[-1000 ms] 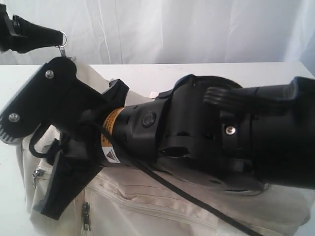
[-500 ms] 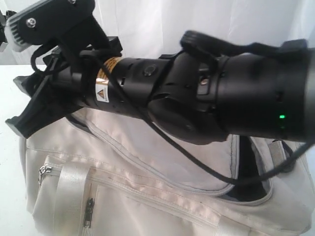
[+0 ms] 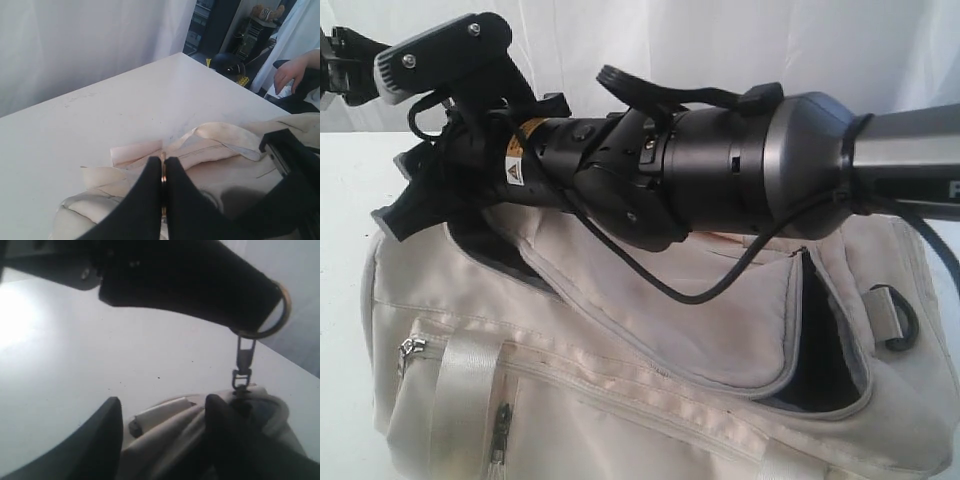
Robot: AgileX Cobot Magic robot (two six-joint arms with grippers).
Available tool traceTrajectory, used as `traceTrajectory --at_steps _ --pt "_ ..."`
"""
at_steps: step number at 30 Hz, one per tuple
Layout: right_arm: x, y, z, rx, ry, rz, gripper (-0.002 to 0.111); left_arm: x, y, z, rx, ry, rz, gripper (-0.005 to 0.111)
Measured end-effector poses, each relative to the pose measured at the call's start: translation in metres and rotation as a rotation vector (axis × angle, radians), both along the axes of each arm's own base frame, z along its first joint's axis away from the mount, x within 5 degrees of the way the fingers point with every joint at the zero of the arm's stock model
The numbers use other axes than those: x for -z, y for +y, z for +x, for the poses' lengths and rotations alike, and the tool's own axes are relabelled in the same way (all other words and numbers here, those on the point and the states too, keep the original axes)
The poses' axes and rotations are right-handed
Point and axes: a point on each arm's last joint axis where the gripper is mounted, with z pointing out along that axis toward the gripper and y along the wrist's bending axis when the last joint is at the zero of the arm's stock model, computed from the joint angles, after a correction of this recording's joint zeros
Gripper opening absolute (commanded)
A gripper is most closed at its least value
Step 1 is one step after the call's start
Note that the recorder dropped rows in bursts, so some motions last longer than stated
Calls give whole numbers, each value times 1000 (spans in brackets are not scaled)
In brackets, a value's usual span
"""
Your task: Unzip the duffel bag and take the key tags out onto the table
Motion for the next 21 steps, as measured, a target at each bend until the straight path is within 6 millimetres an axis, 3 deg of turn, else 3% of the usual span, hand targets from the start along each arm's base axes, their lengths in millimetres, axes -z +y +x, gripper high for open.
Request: traceTrajectory --at_steps 5,10,19,21 --pt "3 -4 3 19 19 -38 48 0 0 0 -3 10 -6 0" --pt "4 -5 3 25 30 -57 40 1 0 0 -7 28 -16 0" --pt "14 -2 5 28 46 -79 1 2 0 0 -8 37 -16 0" --pt "14 -2 5 29 50 -79 0 5 0 -2 -8 48 -16 0"
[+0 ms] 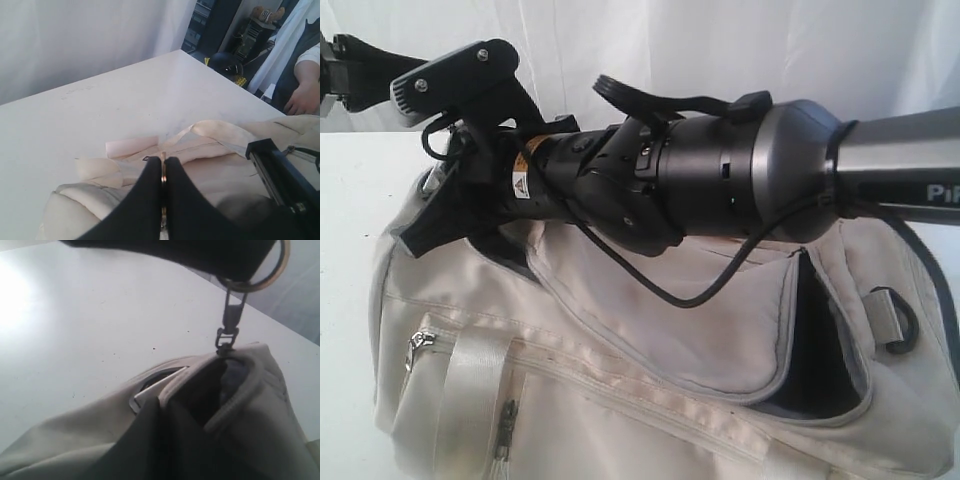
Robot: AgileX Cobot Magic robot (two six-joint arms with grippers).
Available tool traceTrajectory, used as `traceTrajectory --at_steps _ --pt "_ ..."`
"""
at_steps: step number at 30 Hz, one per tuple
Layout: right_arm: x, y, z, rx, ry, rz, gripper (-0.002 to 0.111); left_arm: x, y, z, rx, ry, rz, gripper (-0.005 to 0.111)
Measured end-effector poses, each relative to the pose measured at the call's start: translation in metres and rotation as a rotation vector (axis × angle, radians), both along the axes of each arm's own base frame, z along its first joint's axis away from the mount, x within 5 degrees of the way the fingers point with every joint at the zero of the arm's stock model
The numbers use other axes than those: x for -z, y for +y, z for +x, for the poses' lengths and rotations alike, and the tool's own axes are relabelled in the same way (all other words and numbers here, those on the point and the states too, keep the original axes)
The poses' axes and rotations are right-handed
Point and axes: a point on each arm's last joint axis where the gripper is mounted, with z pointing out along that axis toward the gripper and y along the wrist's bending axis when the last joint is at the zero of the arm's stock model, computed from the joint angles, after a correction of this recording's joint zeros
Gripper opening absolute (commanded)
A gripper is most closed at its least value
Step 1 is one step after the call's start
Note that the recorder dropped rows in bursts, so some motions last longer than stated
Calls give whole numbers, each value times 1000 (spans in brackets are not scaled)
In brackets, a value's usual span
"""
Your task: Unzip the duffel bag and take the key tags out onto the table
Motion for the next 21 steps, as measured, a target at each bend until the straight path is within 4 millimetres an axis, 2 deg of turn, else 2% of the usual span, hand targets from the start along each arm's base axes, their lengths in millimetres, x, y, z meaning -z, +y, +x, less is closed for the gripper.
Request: traceTrajectory --at_steps 4,10,19,21 --pt "-1 -2 -1 7 10 -22 0 7 0 -3 -10 24 -10 0" --pt "-26 -16 -7 25 9 -20 0 35 7 9 -123 105 15 0" --pt "-23 -20 -10 39 48 -85 0 75 4 32 -103 149 22 0" --pt "-27 -20 -16 31 49 -96 0 86 8 40 -160 147 57 0"
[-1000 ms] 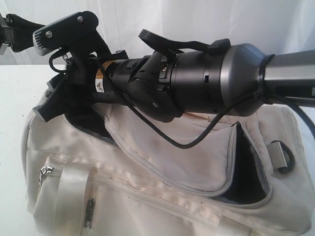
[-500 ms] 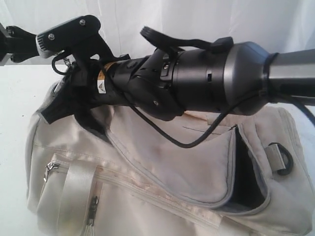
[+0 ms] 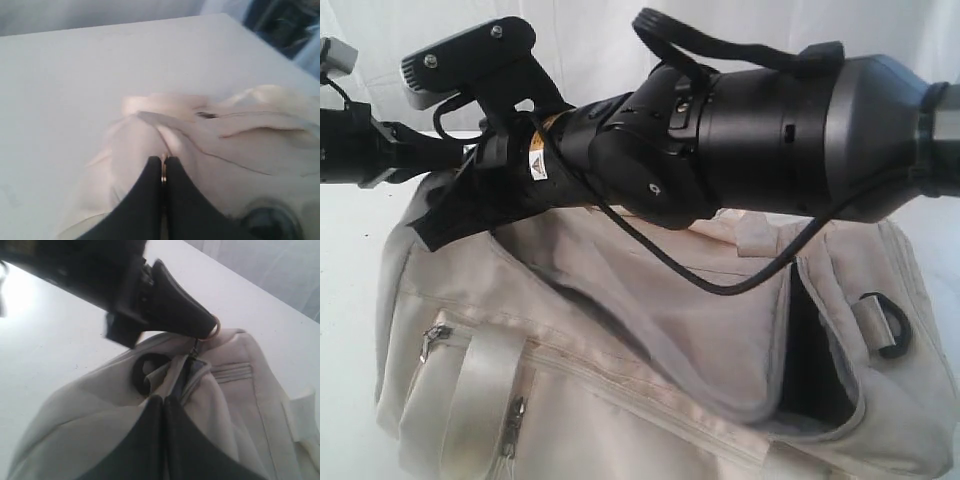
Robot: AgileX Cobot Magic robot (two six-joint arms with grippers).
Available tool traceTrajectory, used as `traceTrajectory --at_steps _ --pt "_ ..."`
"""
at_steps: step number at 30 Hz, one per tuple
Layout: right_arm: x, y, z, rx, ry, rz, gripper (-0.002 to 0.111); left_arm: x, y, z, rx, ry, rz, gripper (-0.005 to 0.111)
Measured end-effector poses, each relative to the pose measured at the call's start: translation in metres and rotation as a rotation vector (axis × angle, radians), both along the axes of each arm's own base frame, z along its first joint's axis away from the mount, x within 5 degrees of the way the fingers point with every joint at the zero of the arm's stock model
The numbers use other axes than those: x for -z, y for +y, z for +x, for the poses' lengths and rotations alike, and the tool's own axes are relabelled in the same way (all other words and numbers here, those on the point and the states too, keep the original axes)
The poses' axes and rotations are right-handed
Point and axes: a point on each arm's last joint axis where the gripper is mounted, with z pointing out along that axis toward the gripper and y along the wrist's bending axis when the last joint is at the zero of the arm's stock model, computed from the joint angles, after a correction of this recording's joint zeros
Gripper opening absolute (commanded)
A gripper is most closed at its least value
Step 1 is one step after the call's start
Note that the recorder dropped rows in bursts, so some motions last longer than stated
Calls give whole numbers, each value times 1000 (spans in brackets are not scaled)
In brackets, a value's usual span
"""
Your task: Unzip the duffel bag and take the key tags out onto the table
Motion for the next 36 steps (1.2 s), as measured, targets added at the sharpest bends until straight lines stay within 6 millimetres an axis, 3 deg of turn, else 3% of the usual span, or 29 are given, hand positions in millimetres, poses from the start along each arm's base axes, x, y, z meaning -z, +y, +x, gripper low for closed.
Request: traceTrajectory --at_steps 4,13,22,26,32,36 --pt "-18 -5 -10 -15 -18 27 0 16 14 13 -129 4 53 0" --pt "-16 -9 -11 -17 -22 -40 4 12 11 14 -112 -31 -10 0" --pt "5 -27 -13 -138 -106 -450 64 8 5 9 -19 -57 -47 0" --pt "8 -31 -14 -162 -120 -521 67 8 4 7 19 -76 -20 17" --pt "9 -34 -11 -178 -179 -588 67 -8 3 0 35 -134 1 70" --pt "7 -36 -7 -184 -259 -633 67 -38 -1 -15 60 -187 -46 64"
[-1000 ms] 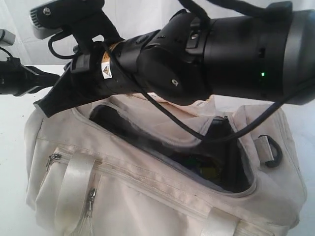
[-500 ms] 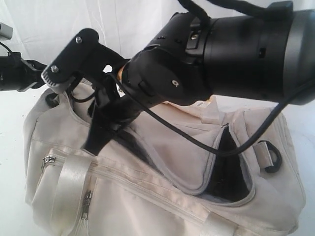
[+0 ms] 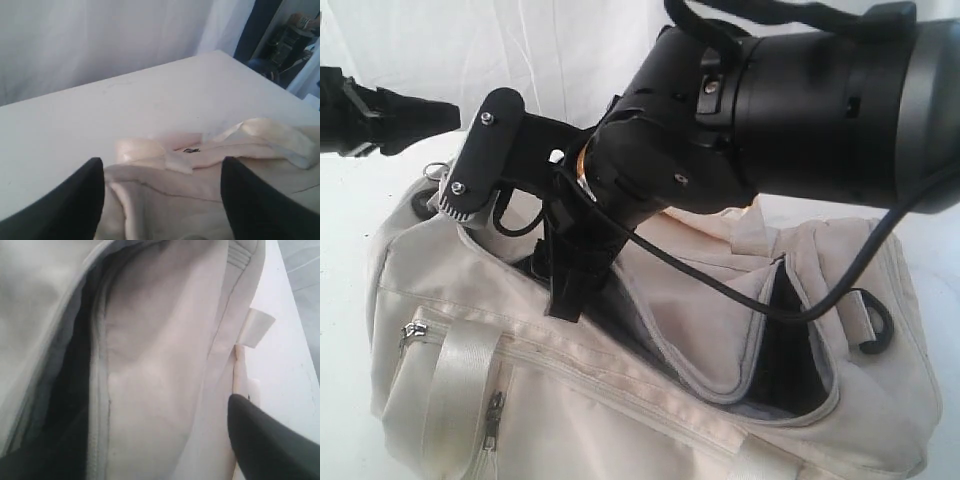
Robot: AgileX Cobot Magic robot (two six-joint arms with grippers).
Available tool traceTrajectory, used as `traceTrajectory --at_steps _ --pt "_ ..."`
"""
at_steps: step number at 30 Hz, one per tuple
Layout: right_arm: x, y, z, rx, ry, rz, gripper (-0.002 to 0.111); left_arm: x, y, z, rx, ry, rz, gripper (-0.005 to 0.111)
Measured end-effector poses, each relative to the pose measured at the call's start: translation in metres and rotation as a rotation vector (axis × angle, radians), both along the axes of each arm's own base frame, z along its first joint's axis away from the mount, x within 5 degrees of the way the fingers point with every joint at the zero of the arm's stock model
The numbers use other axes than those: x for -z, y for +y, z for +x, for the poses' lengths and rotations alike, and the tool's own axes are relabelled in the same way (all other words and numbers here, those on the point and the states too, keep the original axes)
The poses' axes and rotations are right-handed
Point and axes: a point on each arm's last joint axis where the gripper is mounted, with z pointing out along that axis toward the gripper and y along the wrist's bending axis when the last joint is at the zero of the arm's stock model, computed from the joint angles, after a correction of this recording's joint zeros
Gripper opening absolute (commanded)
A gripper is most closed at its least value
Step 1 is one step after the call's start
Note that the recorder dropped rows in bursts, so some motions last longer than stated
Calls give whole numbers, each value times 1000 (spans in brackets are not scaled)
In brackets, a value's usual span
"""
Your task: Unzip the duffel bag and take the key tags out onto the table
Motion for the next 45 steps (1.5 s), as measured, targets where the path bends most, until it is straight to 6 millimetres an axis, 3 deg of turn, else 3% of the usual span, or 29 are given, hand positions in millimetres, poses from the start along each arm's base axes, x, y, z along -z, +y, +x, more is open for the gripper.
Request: traceTrajectory --at_steps 3,6,7,8,11,15,21,36,45 --pt "7 7 3 -22 -10 16 61 -25 -4 -24 51 -5 26 60" --pt "17 17 6 -48 -19 40 21 -48 -5 -45 37 -7 5 60" --pt "17 19 6 -54 -22 50 7 -49 -6 -48 33 0 -4 60" --pt "17 20 6 -61 -28 66 0 -46 -6 -54 27 25 -19 60" --pt "12 20 6 -54 -38 97 0 -30 -7 -64 23 88 -28 60" --pt "-9 14 6 -22 -95 174 0 -8 -6 -71 -2 161 -19 60" --pt "-42 1 14 22 -152 359 0 1 -8 -72 -38 198 -7 60" --pt "-54 -23 56 84 -200 514 0 7 -11 -60 -247 177 94 58" --pt "-60 -48 85 175 -213 602 0 18 -32 -58 -183 213 106 52"
